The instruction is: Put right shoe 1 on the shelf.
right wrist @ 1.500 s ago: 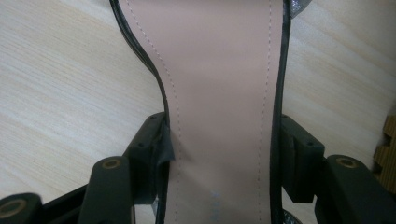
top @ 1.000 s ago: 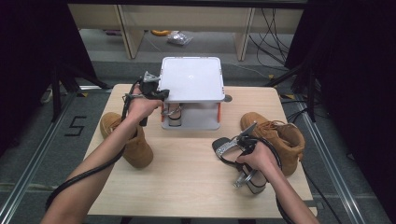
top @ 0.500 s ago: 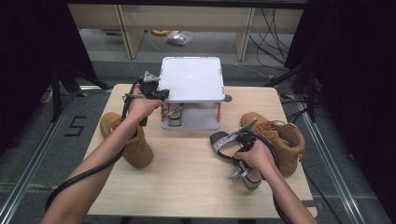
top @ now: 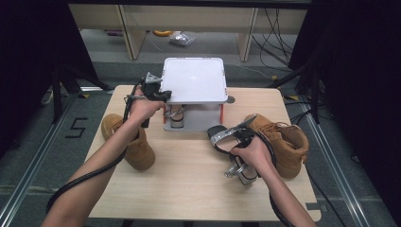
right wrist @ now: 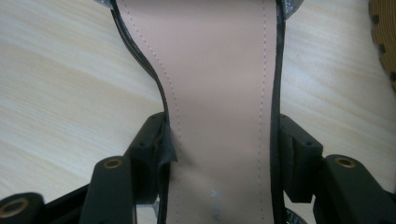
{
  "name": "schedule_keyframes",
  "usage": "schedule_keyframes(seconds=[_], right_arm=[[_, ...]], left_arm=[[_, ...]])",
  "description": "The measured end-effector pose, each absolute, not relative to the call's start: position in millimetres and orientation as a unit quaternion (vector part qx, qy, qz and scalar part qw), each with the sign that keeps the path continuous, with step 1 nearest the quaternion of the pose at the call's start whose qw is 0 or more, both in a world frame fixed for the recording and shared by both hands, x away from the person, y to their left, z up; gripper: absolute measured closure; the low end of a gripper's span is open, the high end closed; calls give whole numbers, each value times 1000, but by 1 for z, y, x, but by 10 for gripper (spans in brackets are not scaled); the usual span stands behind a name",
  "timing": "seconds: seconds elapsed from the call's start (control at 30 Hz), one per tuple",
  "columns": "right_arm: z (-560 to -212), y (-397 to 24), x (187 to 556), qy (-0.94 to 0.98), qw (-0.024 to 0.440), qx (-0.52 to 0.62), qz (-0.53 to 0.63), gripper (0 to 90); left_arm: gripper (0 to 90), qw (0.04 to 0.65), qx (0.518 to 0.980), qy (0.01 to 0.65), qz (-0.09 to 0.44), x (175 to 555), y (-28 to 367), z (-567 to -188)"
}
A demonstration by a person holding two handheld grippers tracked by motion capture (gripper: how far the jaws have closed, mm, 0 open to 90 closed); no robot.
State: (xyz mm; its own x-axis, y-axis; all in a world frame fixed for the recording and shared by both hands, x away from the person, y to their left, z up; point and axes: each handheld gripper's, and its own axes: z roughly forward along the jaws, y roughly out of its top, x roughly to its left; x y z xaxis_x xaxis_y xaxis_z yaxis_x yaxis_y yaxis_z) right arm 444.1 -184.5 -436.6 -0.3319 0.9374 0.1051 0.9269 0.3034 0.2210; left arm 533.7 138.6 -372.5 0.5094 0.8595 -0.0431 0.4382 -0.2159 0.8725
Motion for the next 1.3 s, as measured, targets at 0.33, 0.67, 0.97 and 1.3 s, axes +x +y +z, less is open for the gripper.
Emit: schedule_keyframes(seconds=[0.33,0.67,0.97,1.3], right_arm=[[-432,-165,453,792,21,594,140,445],[-428,-147,463,787,33,596,153,445],[-431,-138,469,785,42,595,167,446],[-432,-129,475,774,37,608,173,445]], left_arm=[[896,449,744,436,234,534,139,-373],[896,445,746,437,234,533,139,-372],[896,448,744,436,235,534,139,-372],[896,446,746,436,232,534,139,-372]])
